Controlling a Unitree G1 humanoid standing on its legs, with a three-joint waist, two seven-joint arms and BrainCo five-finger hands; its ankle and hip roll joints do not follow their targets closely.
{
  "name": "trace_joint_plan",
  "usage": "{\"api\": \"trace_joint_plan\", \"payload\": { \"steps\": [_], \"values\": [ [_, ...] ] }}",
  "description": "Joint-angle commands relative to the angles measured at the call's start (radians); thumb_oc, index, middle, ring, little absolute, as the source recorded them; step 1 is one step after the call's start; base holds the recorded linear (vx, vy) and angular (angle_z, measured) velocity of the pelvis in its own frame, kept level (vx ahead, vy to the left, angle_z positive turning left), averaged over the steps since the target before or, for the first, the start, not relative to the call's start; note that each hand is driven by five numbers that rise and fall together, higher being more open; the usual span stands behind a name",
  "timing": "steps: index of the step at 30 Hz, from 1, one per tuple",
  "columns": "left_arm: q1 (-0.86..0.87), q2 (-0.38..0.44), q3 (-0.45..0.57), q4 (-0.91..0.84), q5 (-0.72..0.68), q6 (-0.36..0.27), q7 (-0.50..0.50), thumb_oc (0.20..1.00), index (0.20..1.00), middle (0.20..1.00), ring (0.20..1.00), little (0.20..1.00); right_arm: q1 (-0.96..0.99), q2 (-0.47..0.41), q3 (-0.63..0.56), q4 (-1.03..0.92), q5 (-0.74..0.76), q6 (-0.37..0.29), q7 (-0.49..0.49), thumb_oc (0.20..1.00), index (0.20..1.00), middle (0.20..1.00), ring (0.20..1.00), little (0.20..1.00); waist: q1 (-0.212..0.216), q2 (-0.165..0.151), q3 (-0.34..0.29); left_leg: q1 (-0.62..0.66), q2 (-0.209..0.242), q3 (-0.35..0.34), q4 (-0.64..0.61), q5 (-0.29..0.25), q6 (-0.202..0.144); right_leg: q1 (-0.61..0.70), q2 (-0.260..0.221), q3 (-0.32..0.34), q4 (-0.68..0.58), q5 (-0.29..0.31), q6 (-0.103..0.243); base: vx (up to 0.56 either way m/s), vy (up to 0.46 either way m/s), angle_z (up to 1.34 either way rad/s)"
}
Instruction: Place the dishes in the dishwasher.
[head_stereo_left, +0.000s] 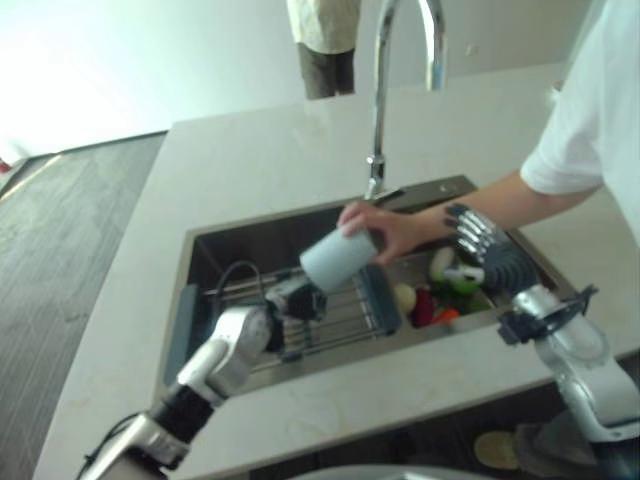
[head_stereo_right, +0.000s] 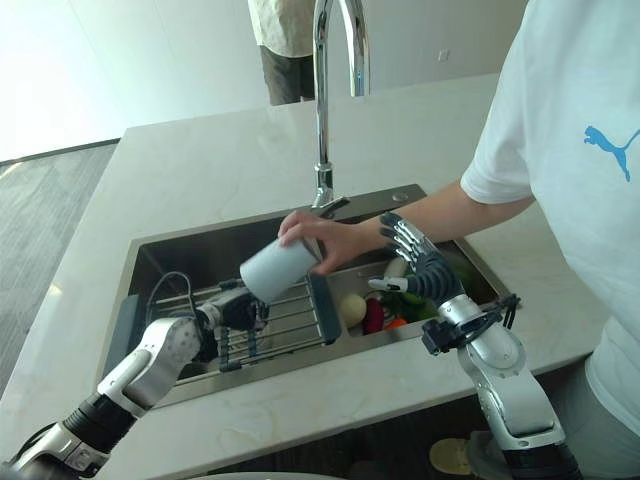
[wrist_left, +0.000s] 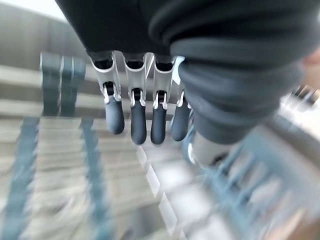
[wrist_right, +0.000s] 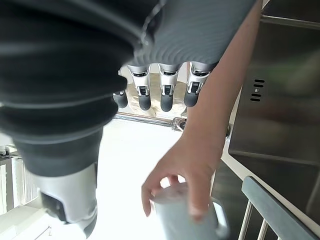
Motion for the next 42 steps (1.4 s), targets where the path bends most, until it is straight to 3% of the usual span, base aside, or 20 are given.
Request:
{"api": "trace_joint_plan", "payload": {
  "steps": [1, 5, 9, 14, 17, 30, 34, 42],
  "values": [
    [-0.016, 0.052, 0.109, -0.094, -0.145, -0.174, 0.211, 1.000, 1.000, 1.000, 1.000, 1.000, -0.021, 0.026, -0.053, -0.044, -0.036, -0.075, -0.038, 1.000, 1.000, 1.000, 1.000, 1.000, 0.022, -0.024, 0.022, -0.012, 0.046, -0.051, 0.007, 0.016, -0.023, 0.123, -0.099, -0.063, 0.007, -0.098, 0.114, -0.03, -0.012, 0.06],
    [0.080, 0.058, 0.249, -0.121, -0.219, -0.237, 0.337, 1.000, 1.000, 1.000, 1.000, 1.000, 0.014, 0.034, -0.083, -0.055, -0.041, -0.082, -0.044, 1.000, 1.000, 1.000, 1.000, 1.000, 0.043, -0.026, 0.022, -0.021, 0.044, -0.062, 0.007, 0.028, -0.026, 0.123, -0.104, -0.078, 0.007, -0.091, 0.107, -0.01, 0.006, 0.13],
    [0.143, 0.058, 0.341, -0.130, -0.256, -0.203, 0.404, 1.000, 1.000, 1.000, 1.000, 1.000, 0.021, 0.032, -0.104, -0.065, -0.042, -0.066, -0.040, 1.000, 1.000, 1.000, 1.000, 1.000, 0.063, -0.024, 0.018, -0.026, 0.041, -0.080, 0.007, 0.030, -0.028, 0.128, -0.108, -0.089, 0.007, -0.097, 0.106, 0.01, 0.040, 0.14],
    [0.232, 0.048, 0.468, -0.185, -0.296, -0.196, 0.406, 1.000, 1.000, 1.000, 1.000, 1.000, 0.042, 0.033, -0.140, -0.089, -0.045, -0.049, -0.035, 1.000, 1.000, 1.000, 1.000, 1.000, 0.095, -0.027, 0.016, -0.038, 0.039, -0.102, 0.007, 0.032, -0.034, 0.129, -0.117, -0.111, 0.007, -0.101, 0.106, -0.01, 0.034, 0.10],
    [0.261, 0.047, 0.492, -0.214, -0.293, -0.199, 0.384, 1.000, 1.000, 1.000, 1.000, 1.000, 0.052, 0.028, -0.147, -0.104, -0.043, -0.043, -0.038, 1.000, 1.000, 1.000, 1.000, 1.000, 0.105, -0.030, 0.014, -0.045, 0.038, -0.109, 0.007, 0.032, -0.034, 0.128, -0.120, -0.117, 0.007, -0.102, 0.106, -0.03, 0.016, 0.13],
    [0.241, 0.102, 0.427, -0.219, -0.260, -0.139, 0.233, 1.000, 1.000, 1.000, 1.000, 1.000, 0.031, -0.014, -0.134, -0.102, -0.034, -0.038, -0.048, 1.000, 1.000, 1.000, 1.000, 1.000, 0.109, -0.030, 0.020, -0.058, 0.039, -0.117, 0.007, 0.039, -0.036, 0.123, -0.124, -0.127, 0.007, -0.098, 0.113, -0.01, 0.009, 0.03],
    [0.205, 0.151, 0.353, -0.203, -0.172, -0.082, 0.123, 1.000, 1.000, 1.000, 1.000, 1.000, 0.018, -0.036, -0.121, -0.098, -0.024, -0.040, -0.048, 1.000, 1.000, 1.000, 1.000, 1.000, 0.094, -0.024, 0.022, -0.048, 0.042, -0.109, 0.007, 0.028, -0.037, 0.128, -0.122, -0.122, 0.007, -0.106, 0.119, 0.00, 0.000, 0.00],
    [0.105, 0.205, 0.249, -0.162, -0.070, -0.008, 0.003, 1.000, 1.000, 1.000, 1.000, 1.000, 0.010, -0.055, -0.110, -0.088, -0.007, -0.048, -0.036, 1.000, 1.000, 1.000, 1.000, 1.000, 0.059, -0.017, 0.024, -0.031, 0.047, -0.084, 0.007, 0.027, -0.034, 0.126, -0.119, -0.106, 0.007, -0.102, 0.125, 0.01, 0.003, -0.04]
  ]
}}
